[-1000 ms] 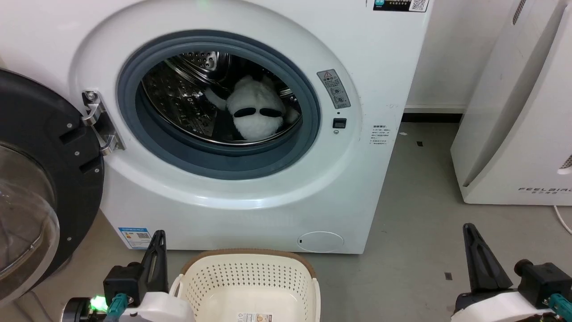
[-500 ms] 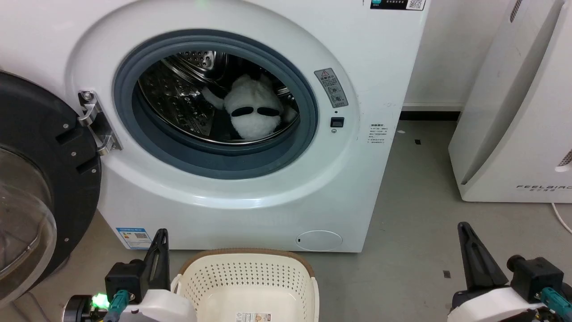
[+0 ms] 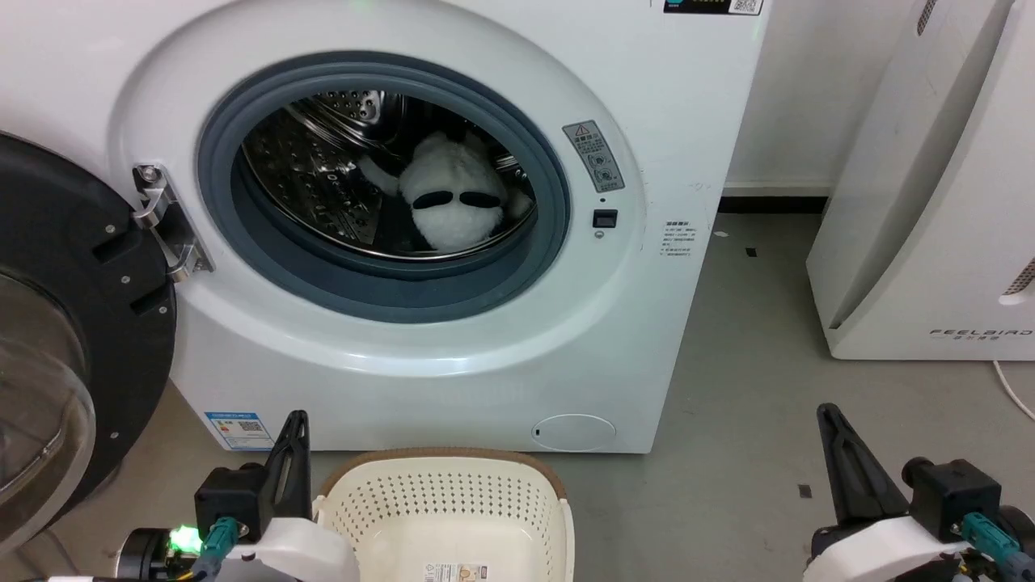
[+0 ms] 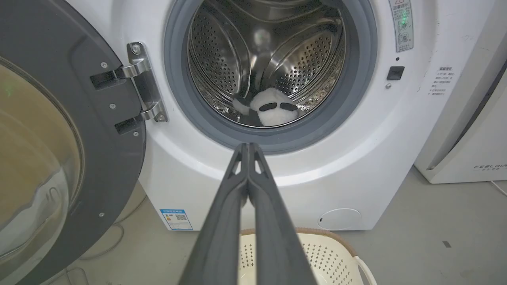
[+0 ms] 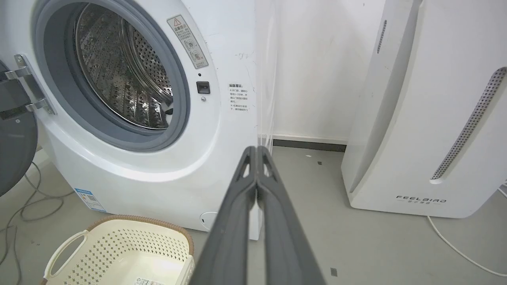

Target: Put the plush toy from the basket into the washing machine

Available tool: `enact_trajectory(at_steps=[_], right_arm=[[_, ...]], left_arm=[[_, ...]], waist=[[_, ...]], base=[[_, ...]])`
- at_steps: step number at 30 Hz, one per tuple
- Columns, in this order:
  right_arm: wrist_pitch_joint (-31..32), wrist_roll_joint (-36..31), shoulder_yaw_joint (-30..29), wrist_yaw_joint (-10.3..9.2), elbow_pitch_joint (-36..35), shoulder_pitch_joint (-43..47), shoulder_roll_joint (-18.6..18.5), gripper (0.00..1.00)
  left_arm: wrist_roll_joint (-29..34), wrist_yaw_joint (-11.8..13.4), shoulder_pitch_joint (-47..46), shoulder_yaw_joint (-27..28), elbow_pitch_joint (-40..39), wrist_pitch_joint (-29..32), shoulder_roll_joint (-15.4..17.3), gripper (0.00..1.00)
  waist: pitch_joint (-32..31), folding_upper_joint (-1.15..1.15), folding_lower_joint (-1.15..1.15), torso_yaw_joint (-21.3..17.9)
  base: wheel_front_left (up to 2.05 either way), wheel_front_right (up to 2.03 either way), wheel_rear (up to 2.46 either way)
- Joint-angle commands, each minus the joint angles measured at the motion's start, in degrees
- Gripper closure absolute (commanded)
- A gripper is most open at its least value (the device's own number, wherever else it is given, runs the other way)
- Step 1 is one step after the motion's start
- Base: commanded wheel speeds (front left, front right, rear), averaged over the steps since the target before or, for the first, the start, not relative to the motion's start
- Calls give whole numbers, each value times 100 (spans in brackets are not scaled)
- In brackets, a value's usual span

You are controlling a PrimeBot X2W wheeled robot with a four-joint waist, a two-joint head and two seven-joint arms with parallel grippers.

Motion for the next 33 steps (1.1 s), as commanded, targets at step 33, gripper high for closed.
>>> enact_trajectory(at_steps=[33], right_arm=[[406, -437, 142, -4, -70, -204, -6, 100]], left_arm=[[151, -84, -90, -41, -300, 404, -90, 100]], waist=[[54, 0, 0, -92]], base=[[0, 0, 0]])
